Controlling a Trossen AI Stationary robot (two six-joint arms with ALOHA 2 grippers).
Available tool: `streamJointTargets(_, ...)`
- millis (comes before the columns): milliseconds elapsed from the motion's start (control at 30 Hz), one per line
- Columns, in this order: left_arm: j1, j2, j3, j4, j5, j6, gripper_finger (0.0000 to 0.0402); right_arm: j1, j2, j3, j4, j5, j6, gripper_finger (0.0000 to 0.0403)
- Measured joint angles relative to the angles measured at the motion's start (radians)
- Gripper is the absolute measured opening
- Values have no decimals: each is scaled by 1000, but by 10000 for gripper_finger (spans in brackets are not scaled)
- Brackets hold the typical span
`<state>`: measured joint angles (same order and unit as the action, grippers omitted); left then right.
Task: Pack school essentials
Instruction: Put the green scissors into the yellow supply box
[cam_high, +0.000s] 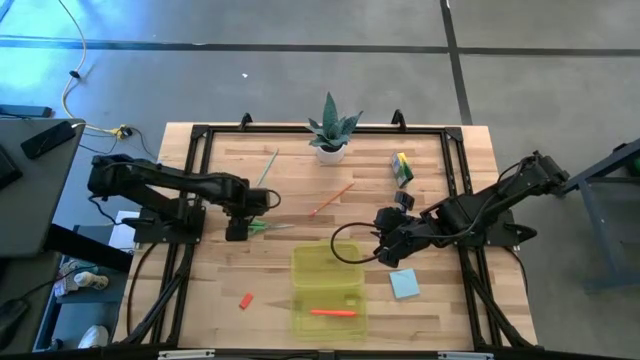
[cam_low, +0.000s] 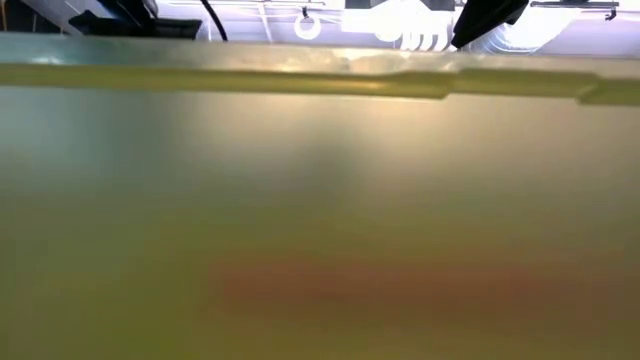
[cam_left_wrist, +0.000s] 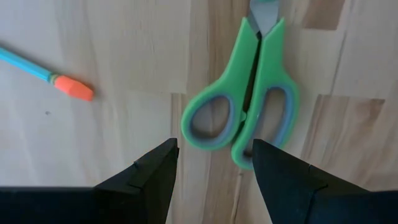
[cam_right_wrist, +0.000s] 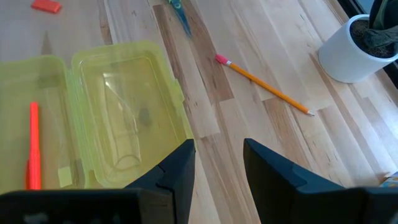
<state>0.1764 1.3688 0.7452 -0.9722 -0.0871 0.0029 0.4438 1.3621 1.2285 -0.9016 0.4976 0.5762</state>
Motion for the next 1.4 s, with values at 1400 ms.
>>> streamJointTargets(1400,94,113,33,55,-55,140,194,0,0,0,0,1,-16,128)
